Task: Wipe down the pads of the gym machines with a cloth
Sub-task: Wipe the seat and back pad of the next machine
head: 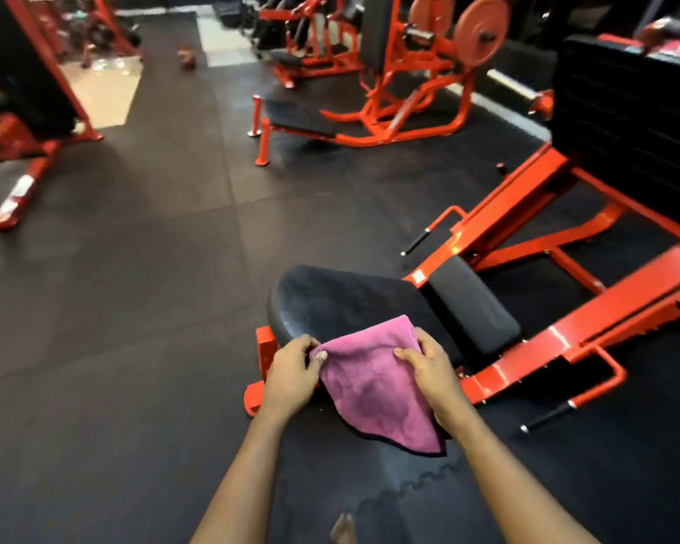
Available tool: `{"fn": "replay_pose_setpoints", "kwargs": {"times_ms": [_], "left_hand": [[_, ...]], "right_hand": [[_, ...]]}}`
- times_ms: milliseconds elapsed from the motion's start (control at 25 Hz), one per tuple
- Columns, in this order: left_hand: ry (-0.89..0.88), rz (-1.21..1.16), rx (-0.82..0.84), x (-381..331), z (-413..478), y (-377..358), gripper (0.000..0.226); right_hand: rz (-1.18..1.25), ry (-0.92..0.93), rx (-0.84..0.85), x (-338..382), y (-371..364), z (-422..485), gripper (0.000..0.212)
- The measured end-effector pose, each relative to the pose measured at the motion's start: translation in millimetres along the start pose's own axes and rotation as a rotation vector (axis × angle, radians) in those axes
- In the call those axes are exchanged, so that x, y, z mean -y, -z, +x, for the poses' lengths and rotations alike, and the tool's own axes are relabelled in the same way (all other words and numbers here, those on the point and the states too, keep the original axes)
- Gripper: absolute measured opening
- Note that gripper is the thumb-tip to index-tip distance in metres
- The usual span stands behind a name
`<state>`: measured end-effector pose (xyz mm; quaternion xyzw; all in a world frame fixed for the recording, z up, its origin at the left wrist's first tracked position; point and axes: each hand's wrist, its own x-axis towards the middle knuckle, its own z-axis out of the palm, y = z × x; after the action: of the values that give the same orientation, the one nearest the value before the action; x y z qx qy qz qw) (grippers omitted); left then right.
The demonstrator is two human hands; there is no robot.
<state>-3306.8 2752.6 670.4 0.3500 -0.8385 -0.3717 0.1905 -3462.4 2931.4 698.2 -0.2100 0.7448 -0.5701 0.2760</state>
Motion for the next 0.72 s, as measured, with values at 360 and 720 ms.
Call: {"fn": "replay_pose_setpoints", "kwargs": {"times_ms": [360, 720], "left_hand": [[0.25, -0.011, -0.074, 30.8, 56.6, -43.0, 0.014], [0.535, -0.026, -0.396, 32.3, 62.2, -91.9, 0.017]], "right_hand": [[-0.08, -0.068, 0.227, -13.0, -11.5, 104.7, 0.018], [-0.116, -0.073, 0.347, -40.6, 4.8, 209.4, 0.019]]}}
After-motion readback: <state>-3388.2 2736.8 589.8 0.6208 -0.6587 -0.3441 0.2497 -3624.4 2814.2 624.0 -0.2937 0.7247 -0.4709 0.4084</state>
